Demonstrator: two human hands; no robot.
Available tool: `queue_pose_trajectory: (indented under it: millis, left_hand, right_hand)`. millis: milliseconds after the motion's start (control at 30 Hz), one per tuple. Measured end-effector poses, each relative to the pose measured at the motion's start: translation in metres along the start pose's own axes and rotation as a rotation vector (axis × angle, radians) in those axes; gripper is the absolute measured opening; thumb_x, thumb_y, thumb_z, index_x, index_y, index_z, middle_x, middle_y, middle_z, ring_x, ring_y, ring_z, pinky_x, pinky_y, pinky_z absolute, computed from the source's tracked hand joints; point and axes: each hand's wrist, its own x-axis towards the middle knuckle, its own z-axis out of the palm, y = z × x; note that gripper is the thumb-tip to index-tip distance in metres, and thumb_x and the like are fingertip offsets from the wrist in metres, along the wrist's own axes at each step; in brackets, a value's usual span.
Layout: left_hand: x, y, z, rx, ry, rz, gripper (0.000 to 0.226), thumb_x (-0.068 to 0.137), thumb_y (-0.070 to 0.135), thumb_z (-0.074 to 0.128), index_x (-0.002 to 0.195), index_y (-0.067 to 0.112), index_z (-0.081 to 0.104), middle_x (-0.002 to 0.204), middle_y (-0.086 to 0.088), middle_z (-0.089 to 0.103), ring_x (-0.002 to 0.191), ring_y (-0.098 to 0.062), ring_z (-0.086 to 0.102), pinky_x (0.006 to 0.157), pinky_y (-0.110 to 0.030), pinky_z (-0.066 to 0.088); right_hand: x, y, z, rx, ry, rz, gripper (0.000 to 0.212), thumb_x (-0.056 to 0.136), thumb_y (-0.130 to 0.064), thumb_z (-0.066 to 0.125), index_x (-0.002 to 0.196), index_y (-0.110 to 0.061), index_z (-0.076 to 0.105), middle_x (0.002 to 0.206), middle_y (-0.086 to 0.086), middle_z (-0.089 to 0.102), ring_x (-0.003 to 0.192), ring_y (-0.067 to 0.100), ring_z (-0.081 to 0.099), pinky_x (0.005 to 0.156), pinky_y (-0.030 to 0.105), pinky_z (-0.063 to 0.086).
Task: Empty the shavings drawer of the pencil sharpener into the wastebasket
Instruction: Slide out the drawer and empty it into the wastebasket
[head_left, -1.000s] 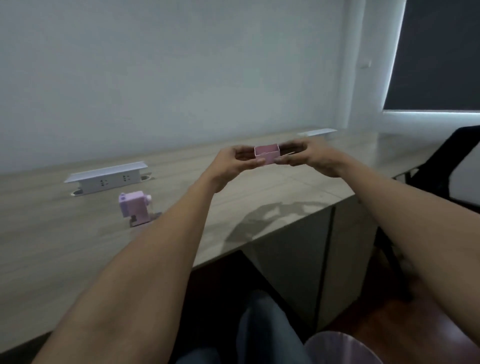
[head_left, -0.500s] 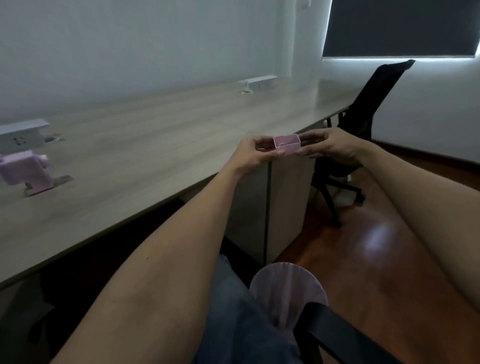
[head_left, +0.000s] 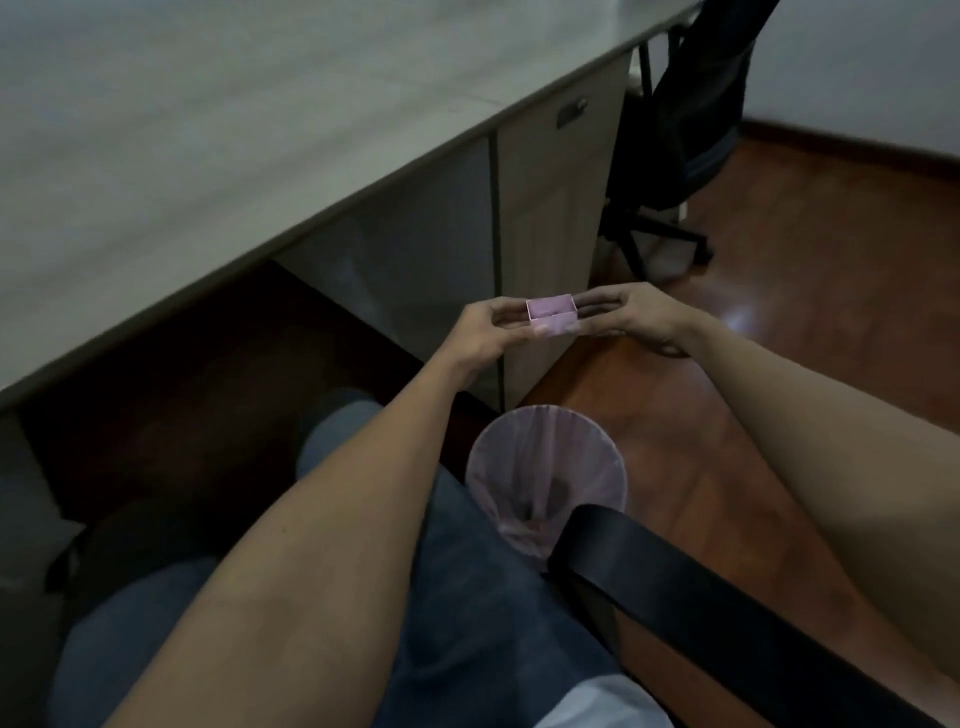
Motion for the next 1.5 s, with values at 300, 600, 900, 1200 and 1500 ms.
queue_pose_trajectory:
  millis: [300,600,900,1200,1500]
  left_hand:
    - [0.004,-0.096,0.008,-0.06,-0.035,-0.282,0.054,0.078,0.013,0.086,0.127,-0.001,0.067,0.119,-0.015,0.073,0.112,-0.026,0.071,0.096,-0.029,0.057]
    - [0.0,-0.144,0.013,-0.204,0.016,-0.648,0.048,0.083,-0.009,0.074,0.128,-0.015,0.06,0.126,-0.026,0.066,0.098,-0.024,0.07,0.072,-0.018,0.061]
    - [-0.001,-0.146,0.012,-0.292,0.0,-0.909,0.032,0.088,0.013,0.076,0.112,-0.005,0.065,0.104,-0.013,0.07,0.087,-0.017,0.069,0.063,-0.022,0.062]
    - [0.007,-0.131,0.011,-0.207,-0.011,-0.949,0.03,0.096,0.035,0.064,0.094,0.005,0.067,0.09,-0.012,0.066,0.075,-0.024,0.067,0.065,-0.025,0.06]
    - [0.013,-0.13,0.009,-0.161,-0.013,-0.984,0.038,0.094,0.043,0.065,0.093,0.005,0.065,0.094,-0.016,0.064,0.08,-0.029,0.072,0.082,-0.035,0.06]
  right_hand:
    - [0.015,0.091,0.038,0.151,-0.061,0.244,0.068,0.071,-0.004,0.089,0.133,0.004,0.063,0.122,0.015,0.074,0.113,0.021,0.073,0.103,0.034,0.054]
    - [0.016,0.128,0.073,0.301,-0.168,0.448,0.037,0.086,0.009,0.071,0.123,0.01,0.065,0.109,0.016,0.073,0.082,0.009,0.078,0.076,0.016,0.061]
    - [0.025,0.134,0.092,0.419,-0.254,0.686,0.036,0.095,-0.017,0.067,0.127,-0.002,0.066,0.12,0.019,0.074,0.106,0.023,0.074,0.091,0.028,0.06]
    - [0.034,0.119,0.093,0.507,-0.159,0.858,0.056,0.084,-0.016,0.079,0.131,0.003,0.056,0.123,0.031,0.065,0.108,0.034,0.073,0.093,0.036,0.06]
    - [0.043,0.112,0.087,0.484,-0.188,0.984,0.082,0.067,-0.019,0.087,0.136,0.008,0.053,0.104,0.027,0.073,0.095,0.028,0.072,0.096,0.032,0.057]
